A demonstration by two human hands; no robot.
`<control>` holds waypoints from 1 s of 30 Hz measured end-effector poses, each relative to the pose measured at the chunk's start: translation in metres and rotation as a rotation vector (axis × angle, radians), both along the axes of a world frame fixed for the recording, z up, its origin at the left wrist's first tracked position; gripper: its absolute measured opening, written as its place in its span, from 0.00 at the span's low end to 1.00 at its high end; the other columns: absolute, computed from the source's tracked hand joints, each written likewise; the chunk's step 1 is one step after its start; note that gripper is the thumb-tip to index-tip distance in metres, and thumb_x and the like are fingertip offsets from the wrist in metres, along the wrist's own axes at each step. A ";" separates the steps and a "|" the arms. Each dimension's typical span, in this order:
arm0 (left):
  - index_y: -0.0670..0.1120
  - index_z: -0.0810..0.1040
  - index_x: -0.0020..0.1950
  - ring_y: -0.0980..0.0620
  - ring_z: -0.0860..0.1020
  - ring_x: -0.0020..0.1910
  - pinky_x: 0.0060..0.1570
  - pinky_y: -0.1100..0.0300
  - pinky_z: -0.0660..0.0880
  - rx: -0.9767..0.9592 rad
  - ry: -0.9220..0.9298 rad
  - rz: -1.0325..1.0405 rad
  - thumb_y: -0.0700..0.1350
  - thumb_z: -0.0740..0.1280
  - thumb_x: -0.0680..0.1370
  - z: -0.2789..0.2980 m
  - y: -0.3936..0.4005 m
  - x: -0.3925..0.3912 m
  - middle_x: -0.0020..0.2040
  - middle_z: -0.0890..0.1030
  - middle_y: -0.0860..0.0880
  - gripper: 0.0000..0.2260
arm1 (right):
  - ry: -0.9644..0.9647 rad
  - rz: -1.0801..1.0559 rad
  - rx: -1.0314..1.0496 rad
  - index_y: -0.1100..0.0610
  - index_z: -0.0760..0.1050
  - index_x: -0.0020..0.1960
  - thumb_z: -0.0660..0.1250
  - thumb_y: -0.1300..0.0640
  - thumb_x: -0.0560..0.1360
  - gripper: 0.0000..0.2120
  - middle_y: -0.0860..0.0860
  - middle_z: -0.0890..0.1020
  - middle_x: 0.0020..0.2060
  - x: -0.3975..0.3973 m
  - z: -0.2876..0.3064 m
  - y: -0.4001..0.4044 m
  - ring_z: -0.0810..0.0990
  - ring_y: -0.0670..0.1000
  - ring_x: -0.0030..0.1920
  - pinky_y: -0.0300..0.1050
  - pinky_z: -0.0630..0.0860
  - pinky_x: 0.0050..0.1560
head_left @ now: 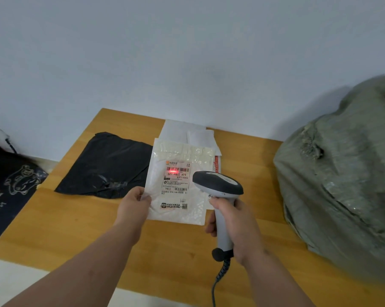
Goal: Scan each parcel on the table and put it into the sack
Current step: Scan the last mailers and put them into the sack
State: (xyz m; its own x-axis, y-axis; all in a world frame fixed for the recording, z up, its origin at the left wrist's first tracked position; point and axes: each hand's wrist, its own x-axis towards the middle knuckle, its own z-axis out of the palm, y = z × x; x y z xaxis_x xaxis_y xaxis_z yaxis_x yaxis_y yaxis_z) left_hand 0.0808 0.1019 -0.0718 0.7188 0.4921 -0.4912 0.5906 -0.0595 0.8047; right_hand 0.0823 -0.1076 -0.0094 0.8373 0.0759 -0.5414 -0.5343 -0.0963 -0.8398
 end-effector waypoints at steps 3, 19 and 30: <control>0.46 0.78 0.49 0.47 0.80 0.41 0.38 0.56 0.76 -0.015 -0.033 -0.007 0.40 0.61 0.82 0.009 -0.001 -0.002 0.45 0.82 0.45 0.06 | -0.025 -0.014 0.014 0.64 0.77 0.51 0.67 0.57 0.78 0.09 0.59 0.80 0.35 -0.005 0.008 0.000 0.80 0.53 0.29 0.44 0.75 0.32; 0.45 0.78 0.48 0.44 0.80 0.44 0.44 0.50 0.77 -0.020 -0.099 -0.094 0.40 0.61 0.82 0.043 -0.005 -0.027 0.45 0.82 0.44 0.07 | -0.095 -0.151 0.014 0.61 0.76 0.51 0.67 0.56 0.78 0.08 0.56 0.80 0.33 -0.048 0.038 0.001 0.81 0.53 0.30 0.47 0.77 0.35; 0.46 0.78 0.50 0.45 0.80 0.42 0.38 0.55 0.76 0.016 -0.160 -0.130 0.40 0.61 0.82 0.065 -0.014 -0.046 0.45 0.83 0.45 0.07 | -0.166 -0.174 0.030 0.60 0.77 0.52 0.67 0.57 0.77 0.07 0.56 0.81 0.34 -0.075 0.055 -0.010 0.81 0.53 0.31 0.47 0.76 0.34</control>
State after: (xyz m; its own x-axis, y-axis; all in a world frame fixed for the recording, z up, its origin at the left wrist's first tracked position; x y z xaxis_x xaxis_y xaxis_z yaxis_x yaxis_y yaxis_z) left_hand 0.0344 0.0884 -0.0067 0.8452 0.3968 -0.3581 0.4414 -0.1404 0.8862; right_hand 0.0073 -0.1174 0.0452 0.9167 -0.0636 -0.3945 -0.3946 0.0116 -0.9188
